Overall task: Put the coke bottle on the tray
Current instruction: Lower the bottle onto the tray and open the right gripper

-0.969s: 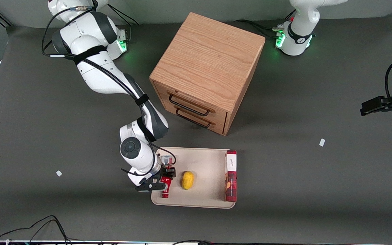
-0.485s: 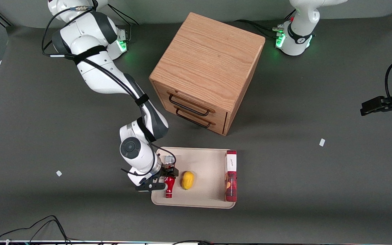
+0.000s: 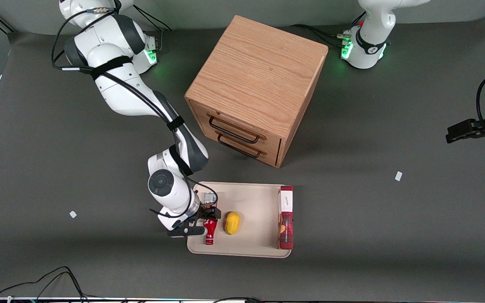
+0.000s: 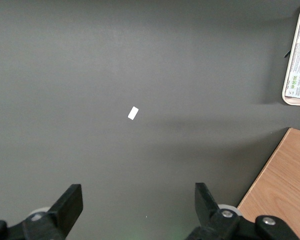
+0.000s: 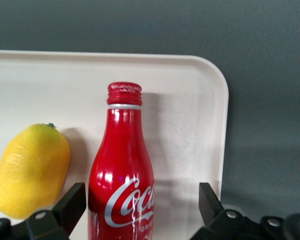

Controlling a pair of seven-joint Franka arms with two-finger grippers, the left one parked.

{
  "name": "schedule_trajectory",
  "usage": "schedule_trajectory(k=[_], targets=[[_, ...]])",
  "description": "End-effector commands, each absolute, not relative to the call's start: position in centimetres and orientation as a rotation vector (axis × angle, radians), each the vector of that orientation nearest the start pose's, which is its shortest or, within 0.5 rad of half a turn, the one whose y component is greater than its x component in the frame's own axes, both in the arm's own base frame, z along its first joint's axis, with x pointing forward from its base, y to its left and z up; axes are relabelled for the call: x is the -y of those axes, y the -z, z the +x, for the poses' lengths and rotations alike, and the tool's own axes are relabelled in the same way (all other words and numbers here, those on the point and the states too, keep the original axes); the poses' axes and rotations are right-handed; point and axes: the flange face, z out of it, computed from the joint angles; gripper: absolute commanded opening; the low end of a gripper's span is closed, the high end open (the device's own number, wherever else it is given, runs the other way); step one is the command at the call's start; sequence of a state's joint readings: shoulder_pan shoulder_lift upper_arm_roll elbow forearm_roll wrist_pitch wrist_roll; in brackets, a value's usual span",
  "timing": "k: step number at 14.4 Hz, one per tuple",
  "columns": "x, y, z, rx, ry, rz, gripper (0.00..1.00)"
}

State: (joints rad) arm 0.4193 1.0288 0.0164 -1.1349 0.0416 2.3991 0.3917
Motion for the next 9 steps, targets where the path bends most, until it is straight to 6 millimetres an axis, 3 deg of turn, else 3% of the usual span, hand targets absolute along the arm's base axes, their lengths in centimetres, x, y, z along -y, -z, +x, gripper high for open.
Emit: schedule_trajectory(k=[1, 6, 9], targets=[[-32.1, -23.2, 72.5, 0.019, 0.357, -2.982, 1.0], [-26.1, -30.1, 69.9, 0.007, 0.34, -3.02, 1.0], [-20.8, -35.4, 67.7, 0.029, 0.316, -3.058, 1.0]])
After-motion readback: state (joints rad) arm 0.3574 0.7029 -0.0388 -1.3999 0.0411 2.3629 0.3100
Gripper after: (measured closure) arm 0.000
